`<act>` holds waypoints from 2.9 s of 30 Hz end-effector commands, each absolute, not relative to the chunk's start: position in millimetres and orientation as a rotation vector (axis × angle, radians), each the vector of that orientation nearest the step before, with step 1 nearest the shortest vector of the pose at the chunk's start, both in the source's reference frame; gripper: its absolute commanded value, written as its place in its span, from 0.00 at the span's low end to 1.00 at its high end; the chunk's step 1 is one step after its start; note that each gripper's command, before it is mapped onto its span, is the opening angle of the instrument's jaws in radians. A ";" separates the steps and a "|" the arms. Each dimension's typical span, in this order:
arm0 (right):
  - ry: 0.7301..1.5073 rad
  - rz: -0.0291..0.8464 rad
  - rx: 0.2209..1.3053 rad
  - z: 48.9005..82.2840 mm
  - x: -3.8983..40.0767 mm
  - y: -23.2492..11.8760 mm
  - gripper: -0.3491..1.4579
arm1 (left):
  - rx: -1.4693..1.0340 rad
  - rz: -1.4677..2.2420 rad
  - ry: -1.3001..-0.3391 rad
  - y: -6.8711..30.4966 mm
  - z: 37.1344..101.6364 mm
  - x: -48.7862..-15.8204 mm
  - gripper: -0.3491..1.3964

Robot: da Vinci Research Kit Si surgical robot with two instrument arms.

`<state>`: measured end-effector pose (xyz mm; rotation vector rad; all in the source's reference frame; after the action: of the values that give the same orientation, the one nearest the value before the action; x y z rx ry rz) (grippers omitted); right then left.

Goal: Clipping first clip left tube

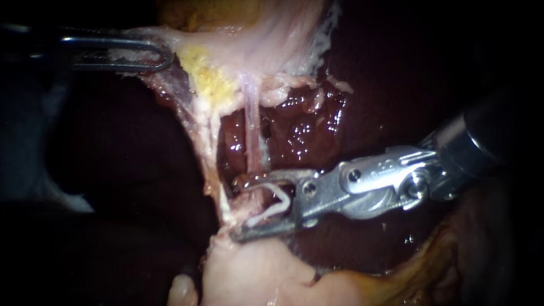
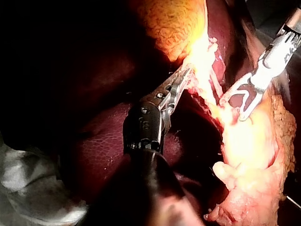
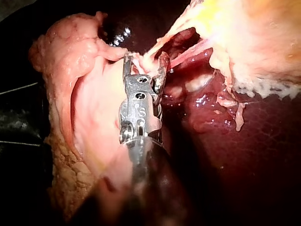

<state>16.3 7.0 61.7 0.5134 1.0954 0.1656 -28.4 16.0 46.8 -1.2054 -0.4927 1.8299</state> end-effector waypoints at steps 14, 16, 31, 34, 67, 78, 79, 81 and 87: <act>1.140 0.150 0.596 64.9 19.7 5.9 0.46 | -1.204 1.829 -0.491 16.0 46.7 -28.5 0.00; 1.151 0.143 0.610 65.1 20.7 5.3 0.46 | -1.204 1.829 -0.491 16.0 46.7 -28.6 0.00; 1.210 0.175 0.684 65.1 26.3 3.0 0.45 | -1.203 1.827 -0.489 16.1 46.6 -28.9 0.00; 1.204 0.189 0.695 65.2 26.6 3.0 0.45 | -1.203 1.827 -0.489 16.1 46.6 -29.0 0.00; 1.168 0.274 0.779 60.7 29.8 0.3 0.41 | -1.203 1.827 -0.490 16.2 46.8 -29.0 0.00; 1.144 0.353 0.817 60.0 28.8 1.3 0.21 | -1.203 1.827 -0.490 16.2 46.8 -28.9 0.00; 1.140 0.364 0.821 60.1 28.7 1.4 0.18 | -1.203 1.827 -0.490 16.2 46.8 -28.9 0.00; 1.129 0.388 0.839 60.2 28.5 1.4 0.09 | -1.203 1.827 -0.490 16.2 46.8 -28.9 0.00; 1.100 0.454 0.889 60.4 27.6 1.4 0.00 | -1.203 1.827 -0.490 16.2 46.7 -28.9 0.00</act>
<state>27.4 1.3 60.4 0.8890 1.0983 0.4537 -28.9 16.2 46.8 -1.2030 -0.4901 1.8274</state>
